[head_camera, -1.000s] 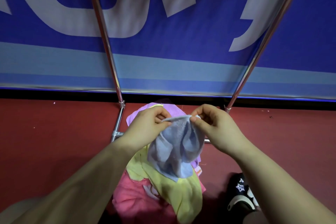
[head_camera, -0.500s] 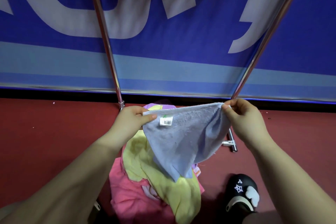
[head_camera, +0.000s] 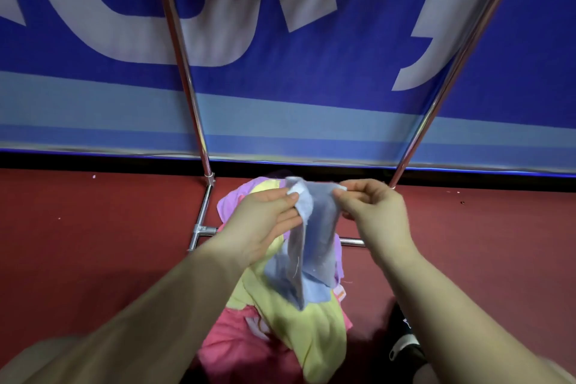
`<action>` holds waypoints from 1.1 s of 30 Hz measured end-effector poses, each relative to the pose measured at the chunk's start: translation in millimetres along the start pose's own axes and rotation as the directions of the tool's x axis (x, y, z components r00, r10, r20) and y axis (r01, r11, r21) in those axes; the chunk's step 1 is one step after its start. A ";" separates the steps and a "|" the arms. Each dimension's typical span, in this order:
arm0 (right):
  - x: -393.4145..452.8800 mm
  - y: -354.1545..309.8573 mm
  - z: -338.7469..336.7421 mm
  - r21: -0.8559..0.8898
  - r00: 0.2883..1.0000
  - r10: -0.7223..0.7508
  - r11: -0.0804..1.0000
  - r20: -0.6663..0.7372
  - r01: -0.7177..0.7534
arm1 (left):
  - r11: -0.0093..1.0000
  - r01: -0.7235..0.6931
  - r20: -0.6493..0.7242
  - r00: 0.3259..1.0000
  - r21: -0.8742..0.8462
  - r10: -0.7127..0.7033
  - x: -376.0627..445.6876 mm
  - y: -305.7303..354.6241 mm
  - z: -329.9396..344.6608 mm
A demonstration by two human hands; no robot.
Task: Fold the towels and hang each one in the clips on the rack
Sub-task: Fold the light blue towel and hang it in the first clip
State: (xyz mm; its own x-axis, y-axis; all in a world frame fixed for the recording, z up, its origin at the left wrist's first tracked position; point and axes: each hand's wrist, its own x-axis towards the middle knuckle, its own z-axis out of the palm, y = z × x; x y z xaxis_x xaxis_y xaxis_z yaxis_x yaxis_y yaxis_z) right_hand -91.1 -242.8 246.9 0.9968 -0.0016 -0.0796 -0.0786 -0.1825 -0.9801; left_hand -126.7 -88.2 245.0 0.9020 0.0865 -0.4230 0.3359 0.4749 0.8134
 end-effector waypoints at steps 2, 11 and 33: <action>-6.6 -1.3 13.1 0.082 0.994 0.016 0.996 0.104 -0.025 | 0.999 -0.042 0.030 0.999 0.011 0.041 -2.3 -2.3 6.9; -8.2 -7.1 35.8 0.268 0.975 0.051 0.957 0.217 -0.110 | 0.945 -0.244 -0.088 0.959 0.218 0.269 -0.7 3.5 -6.8; 4.6 -5.5 1.0 -0.410 0.784 -0.210 0.757 0.584 0.509 | 0.693 -0.410 0.348 0.907 0.593 0.239 -6.0 12.9 -25.3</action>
State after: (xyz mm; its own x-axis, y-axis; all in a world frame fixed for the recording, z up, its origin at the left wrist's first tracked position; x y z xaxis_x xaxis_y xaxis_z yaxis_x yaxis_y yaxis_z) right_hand -86.0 -240.8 251.7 0.7902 0.6117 0.0368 0.4528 -0.5424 -0.7076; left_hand -134.6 -60.4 247.9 0.9924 -0.1125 -0.0504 0.0238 -0.2259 0.9739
